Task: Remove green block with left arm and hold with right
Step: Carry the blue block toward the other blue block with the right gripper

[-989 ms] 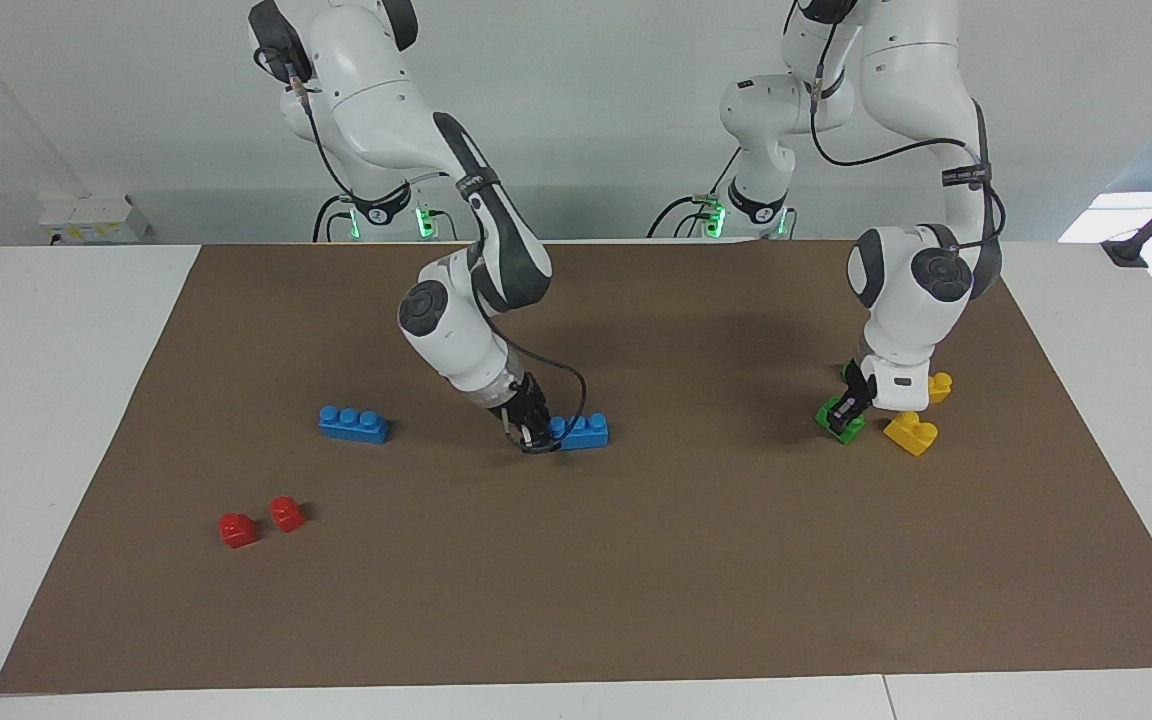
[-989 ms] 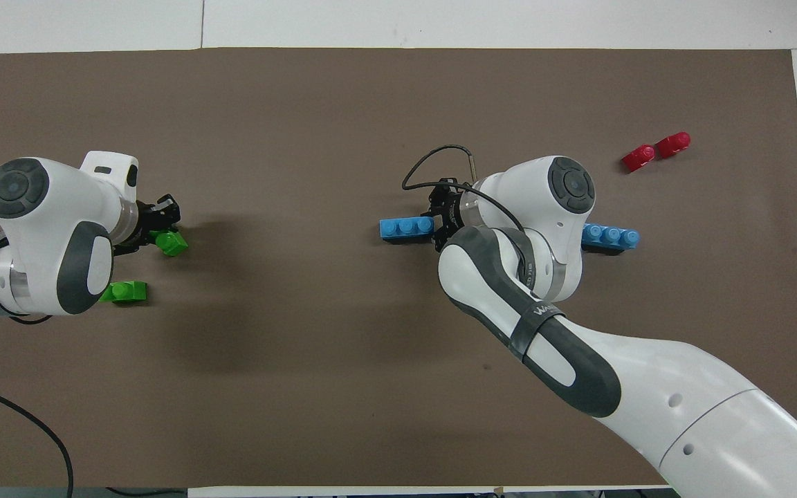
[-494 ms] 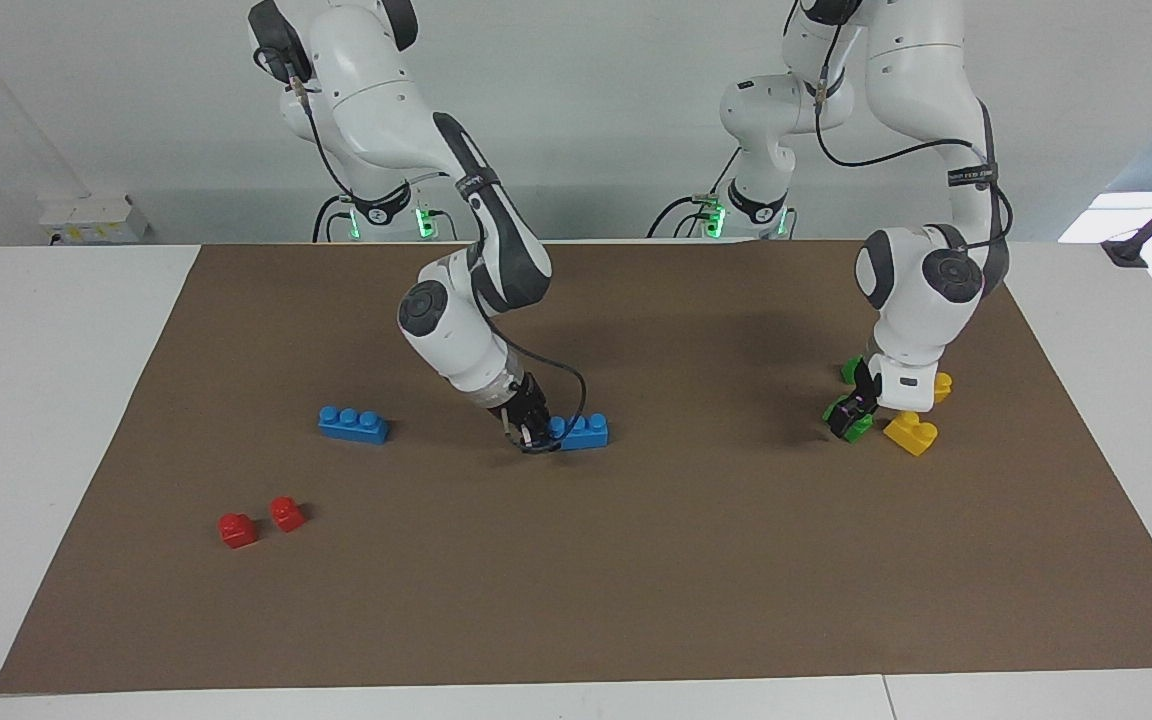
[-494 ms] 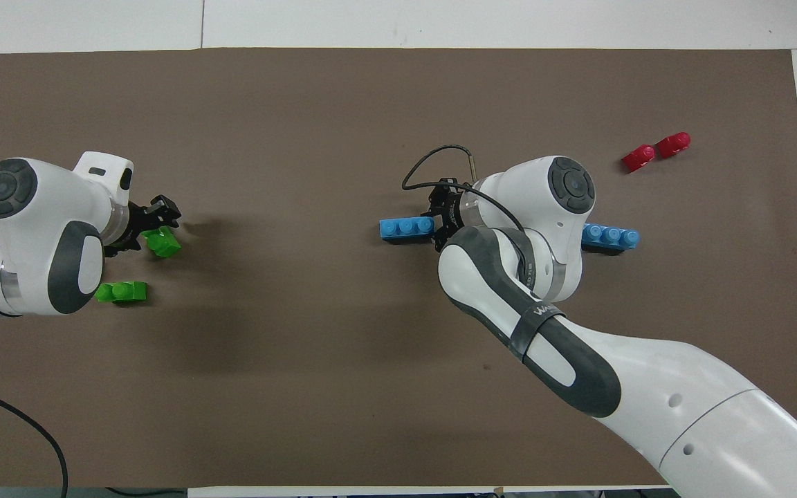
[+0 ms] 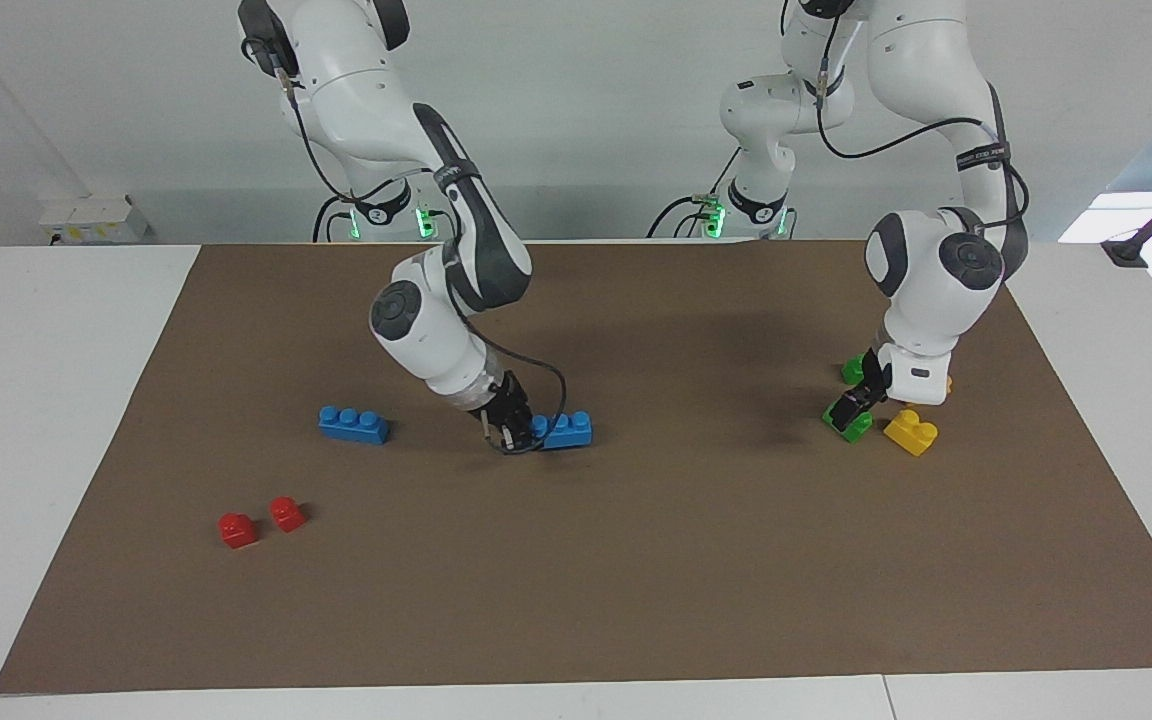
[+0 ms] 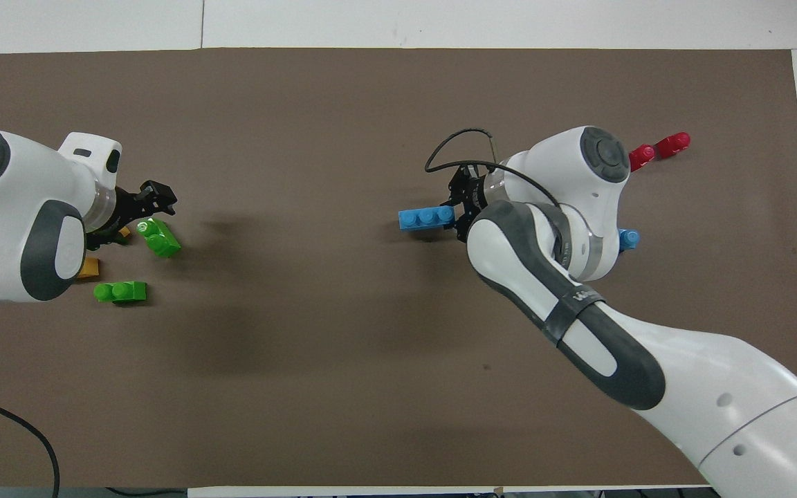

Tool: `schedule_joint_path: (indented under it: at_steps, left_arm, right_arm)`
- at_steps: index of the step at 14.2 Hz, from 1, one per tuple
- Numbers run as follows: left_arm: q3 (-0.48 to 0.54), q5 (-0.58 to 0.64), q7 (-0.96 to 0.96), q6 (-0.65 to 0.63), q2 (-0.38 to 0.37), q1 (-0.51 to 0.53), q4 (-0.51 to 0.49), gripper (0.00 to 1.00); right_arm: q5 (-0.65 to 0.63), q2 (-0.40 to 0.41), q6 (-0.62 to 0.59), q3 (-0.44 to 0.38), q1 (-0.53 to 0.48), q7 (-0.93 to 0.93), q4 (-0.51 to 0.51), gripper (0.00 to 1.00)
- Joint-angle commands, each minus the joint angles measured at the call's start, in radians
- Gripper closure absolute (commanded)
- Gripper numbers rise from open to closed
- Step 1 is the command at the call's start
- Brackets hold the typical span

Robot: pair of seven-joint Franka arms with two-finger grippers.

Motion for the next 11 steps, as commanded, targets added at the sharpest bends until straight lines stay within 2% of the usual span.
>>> schedule_joint_path:
  at_steps: [1,6,8,11]
  left_arm:
    - [0.001,-0.036,0.018,-0.115,-0.071,-0.003,0.051,0.0]
    - [-0.002,-0.036,0.029,-0.226,-0.208,-0.01,0.094,0.0]
    - [-0.002,-0.036,0.102,-0.269,-0.258,-0.01,0.097,0.0]
    - [-0.002,-0.036,0.228,-0.355,-0.295,-0.01,0.113,0.0]
  right_arm:
    - [-0.036,0.028,-0.221,0.012,-0.134,-0.114,0.184,1.0]
    - [-0.036,0.107,-0.341,0.014,-0.281,-0.256,0.311,1.0]
    - [-0.048,0.132,-0.349,0.014,-0.298,-0.297,0.325,1.0]
    - [-0.053,0.192,-0.335,0.014,-0.34,-0.418,0.336,1.0]
